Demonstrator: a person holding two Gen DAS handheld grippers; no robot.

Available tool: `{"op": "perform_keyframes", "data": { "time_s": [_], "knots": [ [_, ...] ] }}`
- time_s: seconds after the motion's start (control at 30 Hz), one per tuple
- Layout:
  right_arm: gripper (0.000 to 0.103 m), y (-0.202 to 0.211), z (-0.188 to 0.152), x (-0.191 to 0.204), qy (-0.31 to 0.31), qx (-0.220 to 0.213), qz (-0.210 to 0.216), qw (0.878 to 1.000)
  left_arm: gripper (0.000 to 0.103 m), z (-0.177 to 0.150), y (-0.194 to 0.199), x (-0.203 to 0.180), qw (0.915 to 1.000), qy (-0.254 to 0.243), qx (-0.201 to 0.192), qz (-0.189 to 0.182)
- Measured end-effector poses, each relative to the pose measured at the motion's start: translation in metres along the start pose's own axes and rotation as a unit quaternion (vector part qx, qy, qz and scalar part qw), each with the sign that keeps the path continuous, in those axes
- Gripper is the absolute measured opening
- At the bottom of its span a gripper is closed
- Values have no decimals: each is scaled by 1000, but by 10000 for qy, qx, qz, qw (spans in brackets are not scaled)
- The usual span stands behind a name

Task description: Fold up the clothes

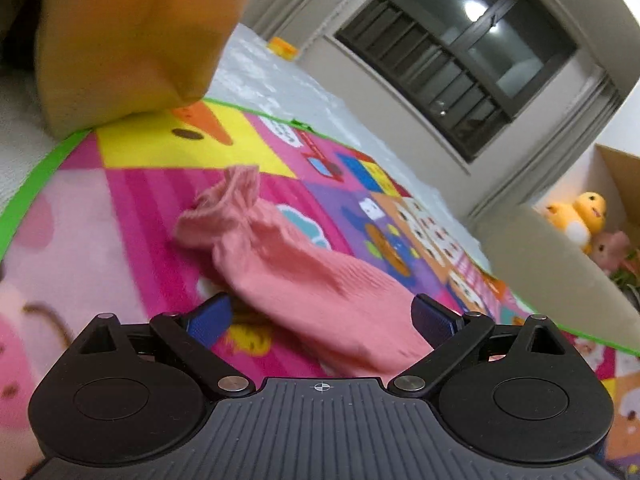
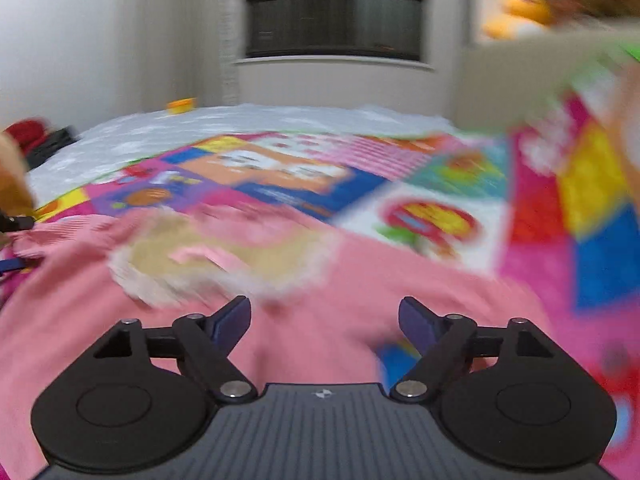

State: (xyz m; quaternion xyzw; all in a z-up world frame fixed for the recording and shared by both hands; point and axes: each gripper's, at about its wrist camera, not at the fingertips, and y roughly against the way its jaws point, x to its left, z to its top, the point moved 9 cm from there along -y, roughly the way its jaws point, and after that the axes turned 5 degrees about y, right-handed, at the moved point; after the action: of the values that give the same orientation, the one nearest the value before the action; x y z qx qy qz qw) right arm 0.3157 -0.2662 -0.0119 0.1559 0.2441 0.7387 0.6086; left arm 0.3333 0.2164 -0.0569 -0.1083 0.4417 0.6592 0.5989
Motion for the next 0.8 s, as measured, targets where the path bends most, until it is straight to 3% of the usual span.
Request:
{"op": "perform_keyframes", "data": {
  "time_s": [0.03, 0.1, 0.17, 0.23, 0.33, 0.43, 0.57, 0.67, 0.8],
  "knots": [
    [87, 5, -12, -14, -194, 28, -137, 9997, 96, 4, -9, -3, 9999, -107, 7, 85],
    [89, 11, -33, -40, -546, 61, -448, 9975, 67, 14, -27, -6, 9989, -346, 56, 301],
    [91, 17, -51, -63, -864, 56, -757, 9934, 21, 26, -43, -7, 9969, -559, 147, 530],
    [99, 20, -68, -84, -1256, 38, -961, 9874, 16, 45, -49, -12, 9949, -761, 137, 654],
    [103, 21, -85, -99, -1783, -61, -788, 9808, 10, 86, -25, -47, 9883, -1315, -424, 644],
    [103, 17, -86, -99, -1783, -44, -760, 9810, 9, 108, 4, -103, 9789, -1841, -817, 349],
    [103, 14, -88, -95, -1517, 182, -827, 9848, 9, 93, 19, -182, 9660, -2422, -881, -187],
    [103, 13, -90, -97, -1598, 238, -729, 9842, 9, 49, 16, -234, 9568, -2761, -571, -707],
    [103, 13, -91, -99, -1681, 199, -651, 9834, 10, -15, 11, -246, 9443, -3067, 60, -1188]
  ]
}}
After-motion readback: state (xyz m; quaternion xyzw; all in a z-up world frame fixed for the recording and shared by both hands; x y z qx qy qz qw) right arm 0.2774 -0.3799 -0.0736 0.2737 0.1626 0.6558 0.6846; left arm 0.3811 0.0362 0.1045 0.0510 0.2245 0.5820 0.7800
